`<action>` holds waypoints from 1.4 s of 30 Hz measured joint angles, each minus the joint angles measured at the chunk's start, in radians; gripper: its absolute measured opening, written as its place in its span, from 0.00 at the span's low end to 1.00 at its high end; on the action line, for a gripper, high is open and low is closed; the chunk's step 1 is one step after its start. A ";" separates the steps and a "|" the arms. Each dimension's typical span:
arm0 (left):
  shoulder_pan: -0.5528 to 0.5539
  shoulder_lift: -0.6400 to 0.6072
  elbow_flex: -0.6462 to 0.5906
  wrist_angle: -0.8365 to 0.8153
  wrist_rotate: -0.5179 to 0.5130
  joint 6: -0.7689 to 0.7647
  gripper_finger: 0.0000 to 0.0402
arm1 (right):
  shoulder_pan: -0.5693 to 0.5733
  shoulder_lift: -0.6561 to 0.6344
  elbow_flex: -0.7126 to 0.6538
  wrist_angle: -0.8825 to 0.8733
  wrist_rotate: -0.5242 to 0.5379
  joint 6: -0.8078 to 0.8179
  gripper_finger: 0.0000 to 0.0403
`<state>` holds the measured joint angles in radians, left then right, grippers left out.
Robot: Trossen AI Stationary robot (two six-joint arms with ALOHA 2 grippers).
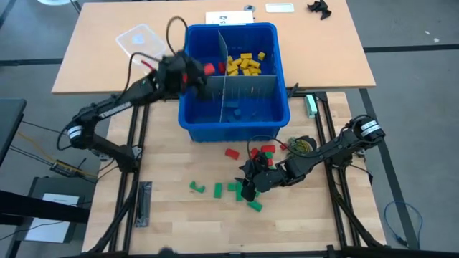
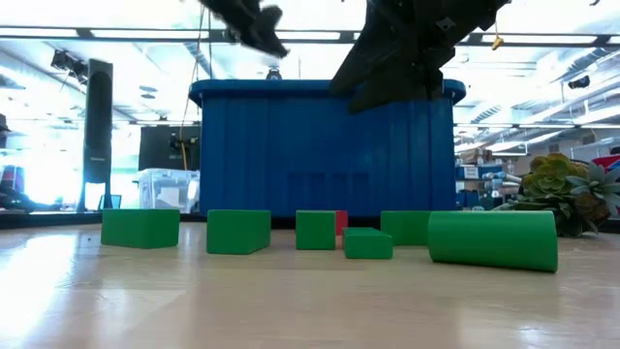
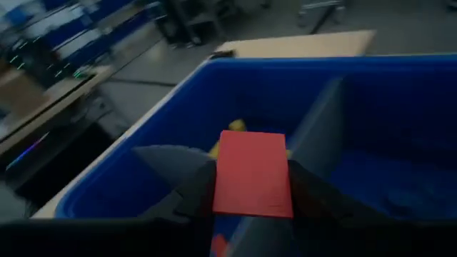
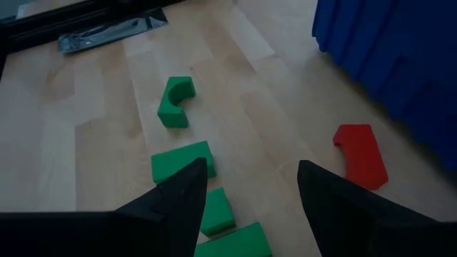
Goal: Sort Items/Unsort Items
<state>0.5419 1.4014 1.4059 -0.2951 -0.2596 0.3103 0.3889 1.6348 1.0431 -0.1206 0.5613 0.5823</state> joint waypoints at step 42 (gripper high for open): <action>-0.413 -0.226 -0.062 -0.187 -0.064 -0.217 0.63 | -0.021 -0.049 0.000 -0.254 -0.023 0.022 0.58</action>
<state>0.1292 1.1749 1.3440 -0.4824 -0.3237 0.0937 0.3676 1.5861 1.0431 -0.3748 0.5379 0.6046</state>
